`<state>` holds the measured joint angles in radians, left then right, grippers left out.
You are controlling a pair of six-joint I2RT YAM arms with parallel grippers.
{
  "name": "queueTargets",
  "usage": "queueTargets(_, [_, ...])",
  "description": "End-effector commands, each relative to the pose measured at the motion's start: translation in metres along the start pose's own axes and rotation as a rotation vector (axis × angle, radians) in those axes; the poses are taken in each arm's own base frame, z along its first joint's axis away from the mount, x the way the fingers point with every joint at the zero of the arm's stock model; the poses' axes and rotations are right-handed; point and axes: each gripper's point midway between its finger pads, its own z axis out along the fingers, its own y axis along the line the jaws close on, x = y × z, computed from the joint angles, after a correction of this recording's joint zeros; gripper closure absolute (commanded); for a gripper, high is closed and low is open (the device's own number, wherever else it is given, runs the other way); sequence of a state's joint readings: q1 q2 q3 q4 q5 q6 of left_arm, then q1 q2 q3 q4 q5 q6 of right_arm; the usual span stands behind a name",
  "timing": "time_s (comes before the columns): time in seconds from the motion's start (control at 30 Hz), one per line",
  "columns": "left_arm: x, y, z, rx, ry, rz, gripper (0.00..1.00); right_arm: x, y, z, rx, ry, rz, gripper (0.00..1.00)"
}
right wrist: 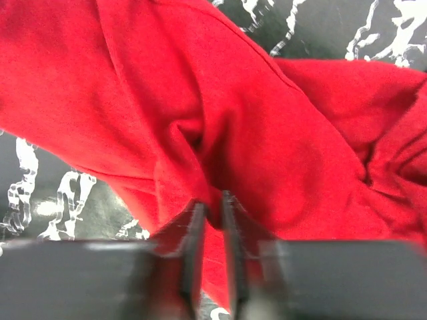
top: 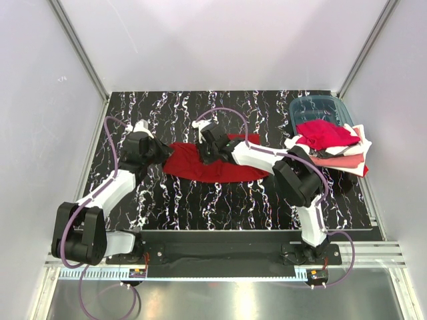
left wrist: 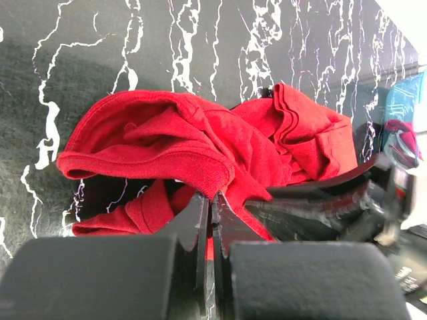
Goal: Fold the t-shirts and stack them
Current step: Flatten the tshirt out
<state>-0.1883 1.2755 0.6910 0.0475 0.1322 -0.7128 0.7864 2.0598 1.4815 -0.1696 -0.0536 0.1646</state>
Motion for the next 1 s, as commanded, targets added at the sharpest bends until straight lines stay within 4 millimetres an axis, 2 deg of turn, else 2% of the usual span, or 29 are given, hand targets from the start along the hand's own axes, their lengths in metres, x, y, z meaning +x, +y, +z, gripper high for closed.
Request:
queueTargets(0.0, [-0.007,-0.012,-0.004,0.053,-0.036,0.007,1.00,-0.031,-0.001,-0.015,0.041,-0.075,0.009,0.93])
queueTargets(0.03, [-0.007,-0.011,-0.004,0.049,-0.036,0.008,1.00,-0.033,-0.015,-0.022,0.123,-0.098,0.033,1.00])
queueTargets(0.07, [-0.008,-0.010,-0.004,0.042,-0.040,0.006,1.00,-0.042,-0.023,-0.033,0.163,-0.136,0.047,1.00])
queueTargets(0.1, [-0.008,-0.009,-0.004,0.037,-0.040,0.004,1.00,-0.064,-0.028,-0.060,0.191,-0.215,0.065,1.00])
queueTargets(0.13, [-0.008,-0.008,-0.005,0.031,-0.043,0.000,1.00,-0.064,-0.054,-0.073,0.269,-0.256,0.118,1.00])
queueTargets(0.17, [-0.007,-0.006,-0.005,0.029,-0.049,-0.002,1.00,-0.070,-0.066,-0.088,0.294,-0.296,0.152,1.00])
queueTargets(0.2, [-0.008,-0.006,-0.006,0.029,-0.057,-0.003,1.00,-0.087,-0.073,-0.118,0.299,-0.375,0.199,1.00])
queueTargets(0.23, [-0.012,-0.008,-0.009,0.032,-0.073,-0.005,1.00,-0.075,-0.093,-0.127,0.329,-0.382,0.286,1.00])
queueTargets(0.27, [-0.013,-0.003,-0.010,0.007,-0.085,-0.008,1.00,-0.076,-0.125,-0.145,0.377,-0.417,0.364,1.00])
queueTargets(0.3, [-0.014,-0.002,-0.012,-0.003,-0.092,-0.009,1.00,-0.084,-0.140,-0.174,0.401,-0.480,0.430,1.00])
queueTargets(0.37, [-0.018,0.001,-0.017,-0.025,-0.116,-0.014,1.00,-0.059,-0.176,-0.198,0.528,-0.512,0.589,1.00])
queueTargets(0.4, [-0.020,0.001,-0.020,-0.022,-0.128,-0.015,1.00,-0.047,-0.199,-0.225,0.627,-0.578,0.670,1.00])
queueTargets(0.43, [-0.022,0.000,-0.021,-0.022,-0.135,-0.015,1.00,-0.044,-0.201,-0.236,0.649,-0.607,0.670,1.00])
queueTargets(0.5, [-0.025,-0.002,-0.024,-0.018,-0.152,-0.005,1.00,-0.055,-0.197,-0.261,0.634,-0.694,0.661,1.00])
queueTargets(0.6, [-0.035,-0.007,-0.036,-0.015,-0.207,0.019,1.00,-0.061,-0.193,-0.281,0.651,-0.700,0.656,1.00])
queueTargets(0.67, [-0.038,-0.003,-0.041,-0.045,-0.227,0.018,1.00,-0.073,-0.188,-0.294,0.642,-0.702,0.632,1.00])
queueTargets(0.77, [-0.044,-0.008,-0.055,-0.039,-0.252,-0.008,1.00,-0.091,-0.187,-0.314,0.666,-0.709,0.610,1.00])
queueTargets(0.8, [-0.051,-0.016,-0.063,-0.022,-0.273,-0.013,1.00,-0.096,-0.188,-0.320,0.676,-0.712,0.606,1.00])
queueTargets(0.83, [-0.054,-0.018,-0.068,-0.024,-0.279,-0.022,1.00,-0.111,-0.183,-0.336,0.674,-0.721,0.592,1.00])
queueTargets(0.9, [-0.072,-0.034,-0.089,-0.010,-0.311,-0.028,1.00,-0.126,-0.176,-0.348,0.657,-0.713,0.577,1.00])
queueTargets(0.93, [-0.078,-0.040,-0.098,-0.004,-0.321,-0.023,1.00,-0.140,-0.169,-0.368,0.643,-0.729,0.569,1.00])
queueTargets(0.97, [-0.093,-0.054,-0.116,0.000,-0.338,-0.021,1.00,-0.147,-0.164,-0.378,0.628,-0.739,0.563,1.00])
